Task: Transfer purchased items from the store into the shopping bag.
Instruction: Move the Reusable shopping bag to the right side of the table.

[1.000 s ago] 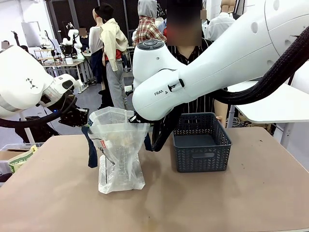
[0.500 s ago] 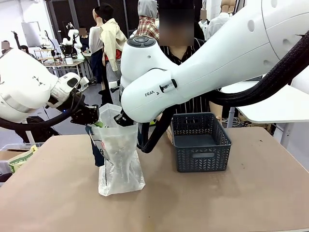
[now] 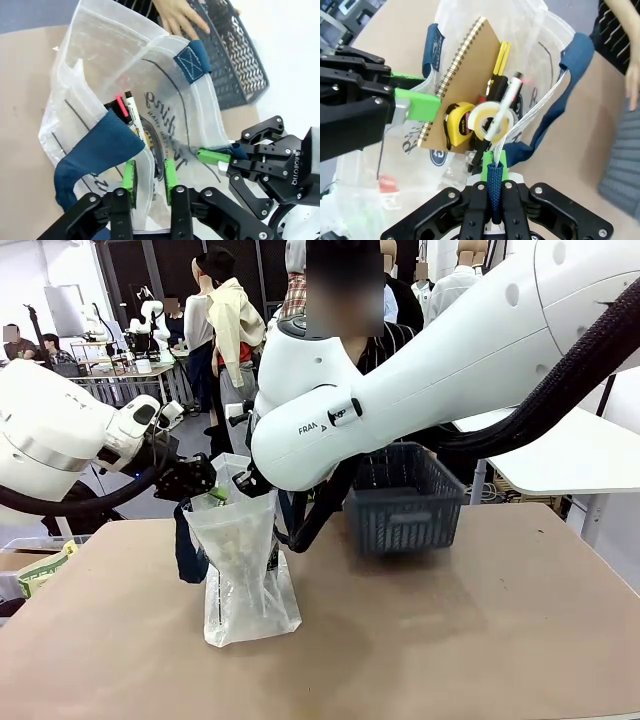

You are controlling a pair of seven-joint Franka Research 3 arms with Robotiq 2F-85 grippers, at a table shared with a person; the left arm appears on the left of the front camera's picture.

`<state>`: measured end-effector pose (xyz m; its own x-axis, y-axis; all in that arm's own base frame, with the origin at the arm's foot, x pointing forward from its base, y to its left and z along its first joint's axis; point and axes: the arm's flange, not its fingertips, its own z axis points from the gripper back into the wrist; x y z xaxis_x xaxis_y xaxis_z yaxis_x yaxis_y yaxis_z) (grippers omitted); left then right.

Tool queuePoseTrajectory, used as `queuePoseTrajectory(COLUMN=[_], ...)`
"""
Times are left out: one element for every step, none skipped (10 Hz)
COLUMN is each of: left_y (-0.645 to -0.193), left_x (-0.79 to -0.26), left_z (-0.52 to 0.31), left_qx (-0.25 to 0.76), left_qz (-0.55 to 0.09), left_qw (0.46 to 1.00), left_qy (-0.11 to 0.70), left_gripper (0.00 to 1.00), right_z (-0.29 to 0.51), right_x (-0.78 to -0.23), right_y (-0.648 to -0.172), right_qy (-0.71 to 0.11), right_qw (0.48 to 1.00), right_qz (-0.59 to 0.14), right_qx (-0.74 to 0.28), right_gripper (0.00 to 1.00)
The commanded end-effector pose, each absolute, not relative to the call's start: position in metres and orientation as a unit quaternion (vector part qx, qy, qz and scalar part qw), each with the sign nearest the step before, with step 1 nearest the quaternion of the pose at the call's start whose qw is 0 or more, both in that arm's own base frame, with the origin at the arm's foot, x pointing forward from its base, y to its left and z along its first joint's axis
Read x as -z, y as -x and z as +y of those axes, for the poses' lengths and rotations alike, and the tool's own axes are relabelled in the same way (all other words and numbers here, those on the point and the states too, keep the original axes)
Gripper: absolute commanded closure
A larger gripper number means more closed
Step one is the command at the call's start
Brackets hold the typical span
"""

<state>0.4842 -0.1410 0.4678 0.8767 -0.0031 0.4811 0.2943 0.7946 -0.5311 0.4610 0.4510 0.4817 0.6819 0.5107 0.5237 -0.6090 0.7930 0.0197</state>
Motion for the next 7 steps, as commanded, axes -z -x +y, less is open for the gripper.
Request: queuePoseTrajectory(left_y=[-0.492, -0.493, -0.493, -0.494, -0.496, -0.498, -0.499], left_x=[-0.460, -0.458, -0.457, -0.457, -0.456, -0.455, -0.455], left_z=[-0.136, -0.135, -0.135, -0.135, -0.135, -0.136, -0.137], left_qx=[0.095, 0.097, 0.098, 0.093, 0.091, 0.088, 0.086], left_qz=[-0.238, -0.241, -0.249, -0.253, -0.251, -0.249, -0.251], left_qw=[0.897, 0.892, 0.884, 0.881, 0.879, 0.876, 0.873], left_qy=[0.359, 0.370, 0.383, 0.389, 0.396, 0.402, 0.409], left_gripper=[0.59, 0.59, 0.59, 0.59, 0.59, 0.59, 0.59], right_z=[0.452, 0.454, 0.455, 0.456, 0.459, 0.462, 0.465], right_x=[-0.480, -0.479, -0.479, -0.479, -0.481, -0.481, -0.481], right_y=[-0.468, -0.470, -0.470, -0.469, -0.468, -0.467, -0.467], right_qy=[-0.108, -0.108, -0.106, -0.105, -0.105, -0.105, -0.105], right_qw=[0.908, 0.908, 0.908, 0.906, 0.903, 0.900, 0.898], right_qz=[-0.252, -0.250, -0.249, -0.250, -0.251, -0.252, -0.251], right_qx=[-0.316, -0.317, -0.321, -0.325, -0.331, -0.339, -0.346], right_gripper=[1.00, 1.00, 1.00, 1.00, 1.00, 1.00, 1.00])
